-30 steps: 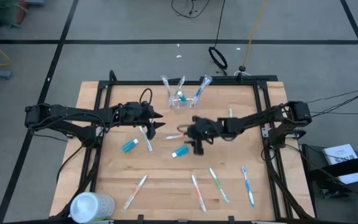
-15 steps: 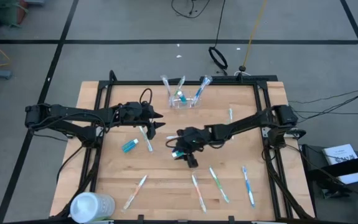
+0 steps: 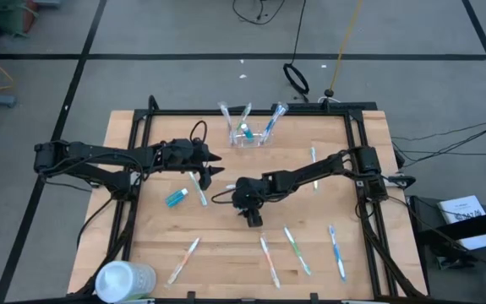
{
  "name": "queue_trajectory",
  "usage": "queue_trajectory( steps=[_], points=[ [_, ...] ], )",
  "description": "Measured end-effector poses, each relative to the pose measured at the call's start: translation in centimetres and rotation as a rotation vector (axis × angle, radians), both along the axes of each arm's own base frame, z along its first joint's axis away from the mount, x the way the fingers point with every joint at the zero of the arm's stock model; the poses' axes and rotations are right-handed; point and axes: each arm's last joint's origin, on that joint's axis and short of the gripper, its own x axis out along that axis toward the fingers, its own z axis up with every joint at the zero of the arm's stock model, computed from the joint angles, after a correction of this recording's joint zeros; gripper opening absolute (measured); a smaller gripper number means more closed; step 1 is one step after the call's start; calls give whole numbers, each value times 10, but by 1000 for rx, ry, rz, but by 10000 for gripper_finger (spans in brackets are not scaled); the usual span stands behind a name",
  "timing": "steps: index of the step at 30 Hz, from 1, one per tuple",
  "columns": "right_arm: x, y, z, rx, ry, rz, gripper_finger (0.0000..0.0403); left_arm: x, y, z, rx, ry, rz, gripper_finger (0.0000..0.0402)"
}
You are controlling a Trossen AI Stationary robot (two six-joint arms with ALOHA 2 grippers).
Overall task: Pick & Place toothbrushing station
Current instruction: Put the blue mouthwash bottle into the transparent organizer
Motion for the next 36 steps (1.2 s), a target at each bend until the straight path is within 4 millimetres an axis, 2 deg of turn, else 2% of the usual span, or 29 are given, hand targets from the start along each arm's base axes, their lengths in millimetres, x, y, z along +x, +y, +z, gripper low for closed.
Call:
queue_trajectory(
  steps=[8,13,24,30,36],
  points=[
    [-12,1,-7,-125,103,169,169,0,-2,0,1,-2,-10,202],
    [-13,0,-8,-118,128,116,169,0,-2,0,6,-1,-12,202],
    [-17,-2,-10,-186,161,220,169,0,-2,0,7,0,-13,202],
    [-19,-2,-7,-189,165,222,168,0,-2,0,9,0,-14,202],
    [-20,-5,-8,-180,178,217,125,0,-2,0,9,0,-14,202]
  ],
)
